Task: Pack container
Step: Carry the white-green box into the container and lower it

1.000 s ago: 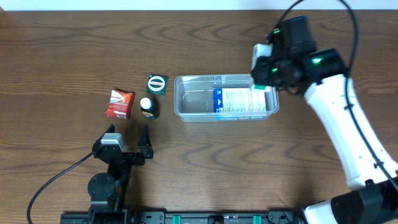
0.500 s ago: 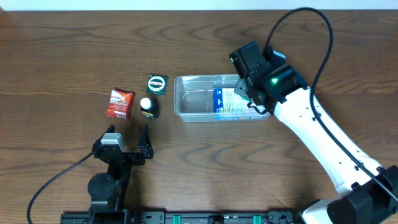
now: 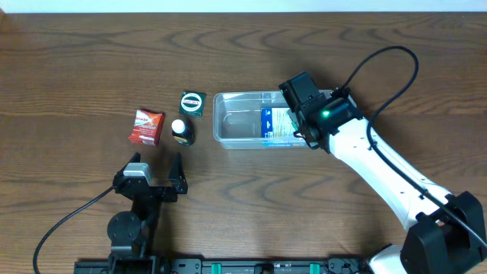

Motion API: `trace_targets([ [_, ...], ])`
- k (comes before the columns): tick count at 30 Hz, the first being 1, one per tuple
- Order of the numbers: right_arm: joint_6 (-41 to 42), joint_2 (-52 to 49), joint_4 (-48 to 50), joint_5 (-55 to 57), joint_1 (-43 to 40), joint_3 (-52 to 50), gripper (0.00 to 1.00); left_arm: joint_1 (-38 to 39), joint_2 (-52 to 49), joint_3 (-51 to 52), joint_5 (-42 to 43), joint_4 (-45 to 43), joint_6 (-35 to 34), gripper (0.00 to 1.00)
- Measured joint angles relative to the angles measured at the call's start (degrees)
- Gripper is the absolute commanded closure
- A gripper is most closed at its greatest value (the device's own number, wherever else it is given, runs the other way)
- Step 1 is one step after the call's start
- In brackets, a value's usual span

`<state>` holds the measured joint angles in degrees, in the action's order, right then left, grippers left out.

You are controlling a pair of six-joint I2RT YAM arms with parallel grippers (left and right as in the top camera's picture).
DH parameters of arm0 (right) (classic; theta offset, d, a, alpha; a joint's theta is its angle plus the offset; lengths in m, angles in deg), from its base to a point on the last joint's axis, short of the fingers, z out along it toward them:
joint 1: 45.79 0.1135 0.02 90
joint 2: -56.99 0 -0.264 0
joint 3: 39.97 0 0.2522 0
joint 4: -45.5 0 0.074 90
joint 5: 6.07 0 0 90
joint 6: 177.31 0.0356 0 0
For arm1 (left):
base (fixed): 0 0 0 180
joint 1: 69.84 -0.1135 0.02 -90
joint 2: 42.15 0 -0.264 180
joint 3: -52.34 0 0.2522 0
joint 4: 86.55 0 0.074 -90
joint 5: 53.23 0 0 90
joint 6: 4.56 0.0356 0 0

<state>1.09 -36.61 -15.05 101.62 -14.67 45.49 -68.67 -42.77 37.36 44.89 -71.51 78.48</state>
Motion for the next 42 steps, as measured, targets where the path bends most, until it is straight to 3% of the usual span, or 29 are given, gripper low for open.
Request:
trace_targets([
  [11,13.5,-0.1,0.4,-1.0,2.1,-0.7,0.61,0.0,0.0,0.0,0.0,0.0,0.0,0.02],
  [33,19.2,-5.4,3.9,0.3,2.8,-0.6,0.58,0.0,0.0,0.0,0.0,0.0,0.0,0.02],
  [42,19.6,-6.5,3.8,1.4,2.1,-0.7,0.39,0.0,0.0,0.0,0.0,0.0,0.0,0.02],
])
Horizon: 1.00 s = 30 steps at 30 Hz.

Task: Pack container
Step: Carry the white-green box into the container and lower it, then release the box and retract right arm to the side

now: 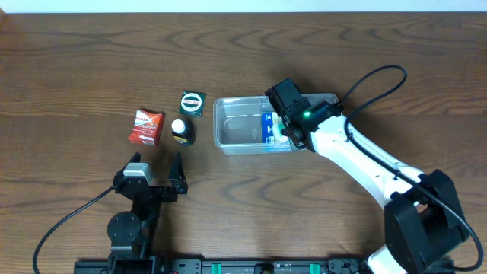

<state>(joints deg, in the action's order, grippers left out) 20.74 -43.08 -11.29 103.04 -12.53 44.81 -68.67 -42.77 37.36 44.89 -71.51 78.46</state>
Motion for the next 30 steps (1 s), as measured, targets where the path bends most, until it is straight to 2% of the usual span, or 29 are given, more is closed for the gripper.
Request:
trace_targets([
  [9,-0.6,-0.1,1.6,0.6,-0.1,0.0,0.37,0.0,0.0,0.0,0.0,0.0,0.0,0.02],
  [15,-7.8,0.0,5.7,0.9,-0.1,0.0,0.36,0.0,0.0,0.0,0.0,0.0,0.0,0.02],
  [17,-13.1,0.7,6.1,1.0,-0.1,0.1,0.31,0.0,0.0,0.0,0.0,0.0,0.0,0.02],
  [19,-20.0,2.4,6.1,1.4,-0.2,0.5,0.21,0.0,0.0,0.0,0.0,0.0,0.0,0.02],
  [20,-25.0,4.1,6.0,1.5,-0.3,0.8,0.05,0.0,0.0,0.0,0.0,0.0,0.0,0.02],
  [21,-28.3,5.6,6.0,1.7,-0.4,1.0,0.01,0.0,0.0,0.0,0.0,0.0,0.0,0.02],
  [26,-51.8,18.0,5.6,4.5,-3.2,2.9,0.01,0.0,0.0,0.0,0.0,0.0,0.0,0.02],
  [30,-62.4,25.5,2.6,8.8,-9.1,3.8,0.01,0.0,0.0,0.0,0.0,0.0,0.0,0.02],
])
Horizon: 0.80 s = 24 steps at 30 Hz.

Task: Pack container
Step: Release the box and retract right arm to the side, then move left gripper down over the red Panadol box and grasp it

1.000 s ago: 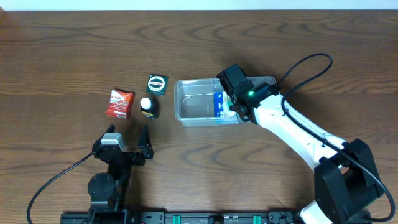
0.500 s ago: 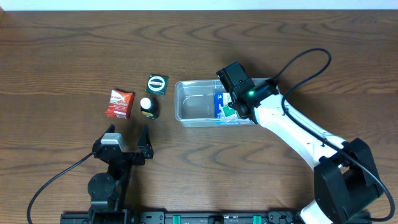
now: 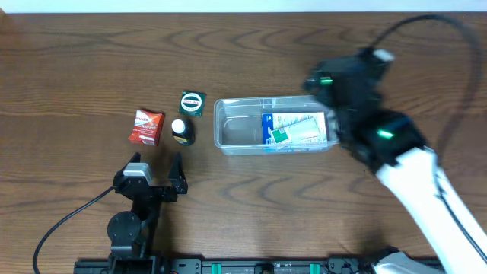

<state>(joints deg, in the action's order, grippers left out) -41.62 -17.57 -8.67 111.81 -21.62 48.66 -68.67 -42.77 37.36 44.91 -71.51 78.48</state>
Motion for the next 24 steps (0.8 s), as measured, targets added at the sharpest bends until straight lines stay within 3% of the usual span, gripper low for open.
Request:
trace_targets([
  [12,-8.3,2.1,-13.1,8.2,-27.3,0.0,0.01,0.0,0.0,0.0,0.0,0.0,0.0,0.02],
  [24,-9.1,2.1,-14.6,9.2,-31.2,0.0,0.01,0.0,0.0,0.0,0.0,-0.1,0.0,0.02],
])
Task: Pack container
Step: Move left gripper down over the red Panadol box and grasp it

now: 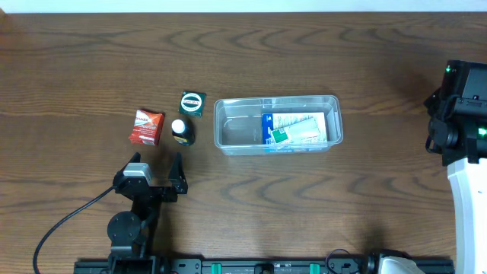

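A clear plastic container (240, 125) lies at the table's middle. In its right half rests a white, blue and green box (295, 129). Left of it stand a green-and-black packet (192, 102), a small dark bottle with a white cap (181, 131) and a red box (146, 127). My left gripper (156, 169) sits open near the front edge, just below the red box and the bottle, holding nothing. My right arm (460, 110) is at the far right edge, well away from the container. Its fingers do not show clearly.
The left arm's black cable (68, 221) curves over the table toward the front left. The arm bases' rail (251, 266) runs along the front edge. Bare wood lies between the container and the right arm.
My right arm has gone from just right of the container to the far right edge of the table. The box stays in the container. The left arm and loose items have not moved.
My right gripper was down in the container's right part at the white and blue box, then further left inside it. Then the arm was lifted off with the box lying flat in the container. Now it is at the far right edge.
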Motion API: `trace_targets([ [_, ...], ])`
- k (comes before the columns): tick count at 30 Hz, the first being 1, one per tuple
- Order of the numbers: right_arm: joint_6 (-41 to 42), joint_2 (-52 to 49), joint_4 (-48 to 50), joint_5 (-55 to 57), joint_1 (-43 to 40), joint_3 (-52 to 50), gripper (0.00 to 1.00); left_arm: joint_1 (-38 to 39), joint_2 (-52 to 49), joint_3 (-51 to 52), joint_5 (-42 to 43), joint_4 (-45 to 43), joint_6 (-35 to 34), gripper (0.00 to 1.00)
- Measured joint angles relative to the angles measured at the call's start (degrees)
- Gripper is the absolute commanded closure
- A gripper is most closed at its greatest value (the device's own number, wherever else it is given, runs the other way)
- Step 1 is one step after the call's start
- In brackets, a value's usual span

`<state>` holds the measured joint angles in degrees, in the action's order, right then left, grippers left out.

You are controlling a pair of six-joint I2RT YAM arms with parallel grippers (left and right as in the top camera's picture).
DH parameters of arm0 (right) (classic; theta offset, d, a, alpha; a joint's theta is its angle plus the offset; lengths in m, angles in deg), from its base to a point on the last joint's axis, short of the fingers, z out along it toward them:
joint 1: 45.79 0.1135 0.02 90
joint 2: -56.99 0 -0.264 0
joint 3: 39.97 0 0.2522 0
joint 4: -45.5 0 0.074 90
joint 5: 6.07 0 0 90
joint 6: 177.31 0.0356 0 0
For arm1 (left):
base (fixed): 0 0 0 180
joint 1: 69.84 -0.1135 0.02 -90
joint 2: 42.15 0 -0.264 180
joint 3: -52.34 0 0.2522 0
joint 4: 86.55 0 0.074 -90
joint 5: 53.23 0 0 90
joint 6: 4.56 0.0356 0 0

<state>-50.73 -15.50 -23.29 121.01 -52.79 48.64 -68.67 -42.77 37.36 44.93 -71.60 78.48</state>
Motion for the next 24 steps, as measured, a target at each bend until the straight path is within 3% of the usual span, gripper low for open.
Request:
trace_targets([
  [3,0.0,0.0,0.0,0.0,0.0,0.0,0.01,0.0,0.0,-0.7,0.5,1.4,0.8,0.02],
  [9,0.0,0.0,-0.1,0.0,0.0,0.0,0.01,0.0,-7.7,-12.6,4.2,15.7,4.4,0.02],
  [14,0.0,0.0,0.0,0.0,0.0,0.0,0.01,0.0,-24.9,-32.5,5.3,27.4,6.0,0.02],
  [19,0.0,0.0,-0.1,0.0,0.0,0.0,0.01,0.0,-46.6,-56.2,5.5,45.6,7.6,0.02],
  [24,0.0,0.0,-0.1,0.0,0.0,0.0,0.01,0.0,-64.6,-77.2,5.5,58.6,13.1,0.02],
])
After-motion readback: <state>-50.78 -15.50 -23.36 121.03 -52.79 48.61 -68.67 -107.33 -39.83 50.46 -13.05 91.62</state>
